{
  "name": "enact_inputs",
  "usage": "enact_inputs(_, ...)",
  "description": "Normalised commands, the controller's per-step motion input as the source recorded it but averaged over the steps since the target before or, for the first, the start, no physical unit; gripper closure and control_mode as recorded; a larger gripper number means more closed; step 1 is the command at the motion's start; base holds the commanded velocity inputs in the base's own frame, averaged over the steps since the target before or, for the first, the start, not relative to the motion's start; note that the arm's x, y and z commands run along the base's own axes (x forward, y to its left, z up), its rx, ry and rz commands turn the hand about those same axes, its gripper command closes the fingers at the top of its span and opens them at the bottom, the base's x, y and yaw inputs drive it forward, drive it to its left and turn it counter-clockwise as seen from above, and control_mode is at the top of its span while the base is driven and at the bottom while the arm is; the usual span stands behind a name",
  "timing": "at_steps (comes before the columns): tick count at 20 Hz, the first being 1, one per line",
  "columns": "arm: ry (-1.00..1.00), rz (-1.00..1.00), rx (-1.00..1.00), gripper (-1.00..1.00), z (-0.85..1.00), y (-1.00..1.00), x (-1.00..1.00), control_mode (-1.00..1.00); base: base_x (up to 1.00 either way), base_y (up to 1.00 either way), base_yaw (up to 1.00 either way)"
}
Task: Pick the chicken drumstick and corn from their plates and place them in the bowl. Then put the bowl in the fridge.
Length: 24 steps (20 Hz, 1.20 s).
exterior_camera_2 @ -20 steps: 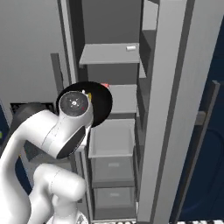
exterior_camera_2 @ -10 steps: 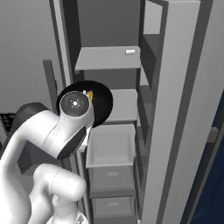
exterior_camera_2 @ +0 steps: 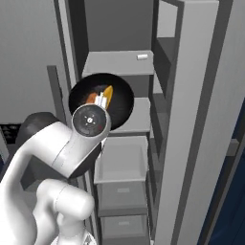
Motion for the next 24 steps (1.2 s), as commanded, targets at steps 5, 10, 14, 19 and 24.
enact_inputs(5, 0.21, -0.07, -0.02, 1.00, 0.74, 0.02, 0.11, -1.00, 0.00, 0.00, 0.00)
enact_inputs(10, 0.24, -0.04, -0.09, 1.00, 0.59, -0.02, 0.04, -1.00, 0.00, 0.00, 0.00)
enact_inputs(14, 0.01, 0.01, -0.10, 1.00, 0.33, -0.15, 0.10, -1.00, 0.00, 0.00, 0.00)
enact_inputs(19, -0.09, 0.06, -0.02, 1.00, 0.01, -0.15, 0.41, -1.00, 0.00, 0.00, 0.00)
enact_inputs(24, -0.04, 0.10, 0.00, 1.00, 0.00, 0.00, 0.78, -1.00, 0.00, 0.00, 0.00)
